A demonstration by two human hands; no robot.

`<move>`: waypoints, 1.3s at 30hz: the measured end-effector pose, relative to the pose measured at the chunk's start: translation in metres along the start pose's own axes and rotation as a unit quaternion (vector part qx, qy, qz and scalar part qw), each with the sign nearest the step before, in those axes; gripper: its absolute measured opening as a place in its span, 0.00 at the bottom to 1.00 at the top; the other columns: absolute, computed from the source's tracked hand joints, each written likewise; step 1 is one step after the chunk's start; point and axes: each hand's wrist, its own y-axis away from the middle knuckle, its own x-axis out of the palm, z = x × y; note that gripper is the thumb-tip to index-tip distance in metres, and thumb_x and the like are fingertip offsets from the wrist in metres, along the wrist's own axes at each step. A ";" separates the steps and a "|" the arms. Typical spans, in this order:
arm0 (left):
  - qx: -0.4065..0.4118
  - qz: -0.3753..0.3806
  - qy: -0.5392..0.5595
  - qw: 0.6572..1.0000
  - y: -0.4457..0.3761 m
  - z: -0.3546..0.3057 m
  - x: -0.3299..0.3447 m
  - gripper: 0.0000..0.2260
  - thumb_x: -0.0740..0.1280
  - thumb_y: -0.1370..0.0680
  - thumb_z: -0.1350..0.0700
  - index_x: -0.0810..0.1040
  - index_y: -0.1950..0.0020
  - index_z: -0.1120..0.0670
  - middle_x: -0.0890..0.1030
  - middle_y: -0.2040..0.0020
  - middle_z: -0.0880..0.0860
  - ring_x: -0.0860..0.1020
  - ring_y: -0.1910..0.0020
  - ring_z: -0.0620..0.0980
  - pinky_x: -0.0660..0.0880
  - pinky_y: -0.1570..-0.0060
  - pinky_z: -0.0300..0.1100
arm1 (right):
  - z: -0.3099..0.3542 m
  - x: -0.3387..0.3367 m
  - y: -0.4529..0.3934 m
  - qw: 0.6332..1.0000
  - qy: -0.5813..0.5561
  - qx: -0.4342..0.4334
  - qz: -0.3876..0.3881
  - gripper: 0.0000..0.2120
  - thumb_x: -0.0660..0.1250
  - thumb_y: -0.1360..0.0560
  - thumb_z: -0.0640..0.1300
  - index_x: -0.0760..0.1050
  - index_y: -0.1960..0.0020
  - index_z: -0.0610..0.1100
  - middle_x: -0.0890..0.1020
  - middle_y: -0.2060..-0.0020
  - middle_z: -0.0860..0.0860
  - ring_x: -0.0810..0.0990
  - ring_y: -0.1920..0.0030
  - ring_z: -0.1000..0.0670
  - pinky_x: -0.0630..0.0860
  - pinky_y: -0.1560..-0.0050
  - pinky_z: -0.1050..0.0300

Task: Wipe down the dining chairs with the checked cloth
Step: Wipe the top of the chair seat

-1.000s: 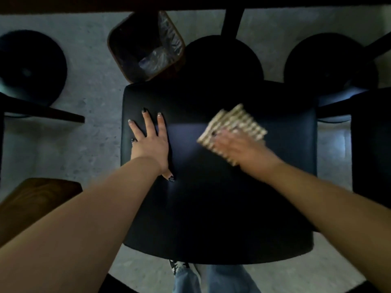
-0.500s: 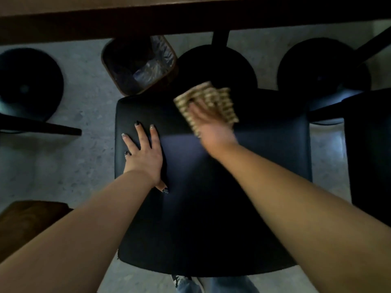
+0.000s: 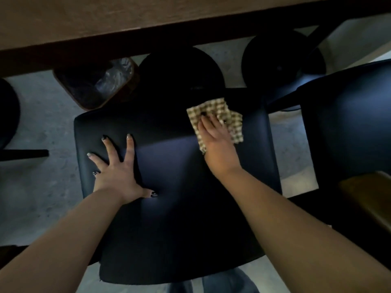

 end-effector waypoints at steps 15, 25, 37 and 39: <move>-0.009 0.009 0.008 1.000 0.005 -0.003 -0.006 0.69 0.79 0.44 0.34 0.24 0.27 0.41 0.25 0.26 0.58 0.35 0.28 0.74 0.62 0.33 0.68 | -0.014 -0.029 0.103 0.860 -0.162 0.464 -0.136 0.24 0.57 0.23 0.30 0.62 0.27 0.34 0.67 0.30 0.39 0.65 0.30 0.37 0.56 0.29 0.63; -0.004 0.001 -0.011 1.000 0.009 0.001 0.003 0.65 0.76 0.39 0.33 0.25 0.26 0.44 0.28 0.25 0.57 0.37 0.26 0.72 0.67 0.33 0.63 | 0.003 -0.047 0.051 0.983 0.109 -0.017 0.145 0.34 0.47 0.28 0.54 0.61 0.26 0.39 0.61 0.26 0.39 0.56 0.25 0.38 0.50 0.27 0.40; -0.011 -0.006 -0.007 1.000 0.004 -0.002 0.009 0.65 0.77 0.38 0.34 0.25 0.26 0.46 0.27 0.25 0.60 0.37 0.27 0.74 0.62 0.31 0.63 | 0.032 0.000 0.030 0.942 0.055 0.311 -0.113 0.19 0.59 0.23 0.51 0.71 0.38 0.40 0.72 0.47 0.39 0.72 0.50 0.39 0.73 0.54 0.45; -0.014 -0.007 -0.006 1.000 0.004 -0.002 0.010 0.65 0.77 0.38 0.35 0.25 0.26 0.46 0.27 0.25 0.60 0.37 0.27 0.74 0.62 0.31 0.63 | 0.047 0.011 0.027 0.938 0.036 0.328 -0.112 0.17 0.57 0.20 0.47 0.70 0.35 0.41 0.73 0.47 0.41 0.74 0.51 0.42 0.71 0.57 0.51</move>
